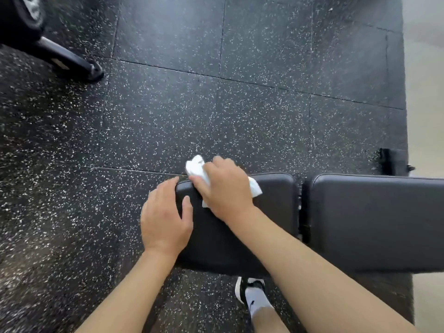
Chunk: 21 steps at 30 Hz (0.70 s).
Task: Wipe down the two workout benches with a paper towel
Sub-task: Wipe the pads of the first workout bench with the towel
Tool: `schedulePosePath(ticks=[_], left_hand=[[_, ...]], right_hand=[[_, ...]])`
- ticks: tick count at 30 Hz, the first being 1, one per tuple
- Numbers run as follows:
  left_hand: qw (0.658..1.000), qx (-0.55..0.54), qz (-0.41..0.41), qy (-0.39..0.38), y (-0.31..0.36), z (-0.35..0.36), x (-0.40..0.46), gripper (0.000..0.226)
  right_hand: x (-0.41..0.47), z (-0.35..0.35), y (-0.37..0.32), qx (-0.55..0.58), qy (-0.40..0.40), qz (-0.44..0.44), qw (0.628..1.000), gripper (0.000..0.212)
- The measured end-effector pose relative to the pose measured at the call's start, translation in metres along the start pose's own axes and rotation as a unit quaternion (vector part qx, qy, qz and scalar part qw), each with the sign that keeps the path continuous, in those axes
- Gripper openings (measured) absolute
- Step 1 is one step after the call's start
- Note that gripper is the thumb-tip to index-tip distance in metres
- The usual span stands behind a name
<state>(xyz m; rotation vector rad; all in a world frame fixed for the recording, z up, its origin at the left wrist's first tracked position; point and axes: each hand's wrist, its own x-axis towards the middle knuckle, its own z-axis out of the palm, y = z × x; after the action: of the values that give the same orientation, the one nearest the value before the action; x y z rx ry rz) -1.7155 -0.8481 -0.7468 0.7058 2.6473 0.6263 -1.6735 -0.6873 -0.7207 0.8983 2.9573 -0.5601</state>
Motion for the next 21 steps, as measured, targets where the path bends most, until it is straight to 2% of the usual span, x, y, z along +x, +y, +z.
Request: schedulePosePath(ticks=[3, 6, 10, 12, 14, 16, 18, 21], left_hand=[[0.999, -0.007, -0.041, 0.009, 0.004, 0.001, 0.002, 0.035], [0.999, 0.012, -0.044, 0.006, 0.005, 0.002, 0.003, 0.043], [0.999, 0.023, -0.038, 0.018, 0.006, 0.004, 0.003, 0.050], [0.999, 0.029, -0.038, 0.019, 0.005, 0.006, 0.004, 0.049], [0.999, 0.034, -0.038, 0.019, 0.003, 0.007, 0.004, 0.048], [0.999, 0.033, -0.035, 0.015, 0.002, 0.007, 0.005, 0.049], [0.999, 0.034, -0.038, 0.006, 0.001, 0.007, 0.005, 0.050], [0.999, 0.035, -0.035, -0.002, 0.000, 0.007, 0.005, 0.049]], right_hand=[[0.013, 0.011, -0.031, 0.030, -0.057, -0.064, 0.996, 0.040], [0.020, 0.001, 0.002, 0.039, -0.111, -0.086, 0.989, 0.041], [0.029, -0.035, 0.116, 0.019, -0.168, 0.008, 0.986, 0.051], [0.025, -0.053, 0.165, 0.074, -0.194, 0.078, 0.975, 0.062], [0.019, -0.062, 0.178, 0.116, -0.182, 0.111, 0.970, 0.066], [0.019, -0.055, 0.161, 0.052, -0.159, 0.075, 0.983, 0.066], [0.029, -0.037, 0.119, 0.009, -0.163, -0.005, 0.987, 0.059], [0.047, -0.001, 0.039, 0.069, -0.199, -0.089, 0.974, 0.046]])
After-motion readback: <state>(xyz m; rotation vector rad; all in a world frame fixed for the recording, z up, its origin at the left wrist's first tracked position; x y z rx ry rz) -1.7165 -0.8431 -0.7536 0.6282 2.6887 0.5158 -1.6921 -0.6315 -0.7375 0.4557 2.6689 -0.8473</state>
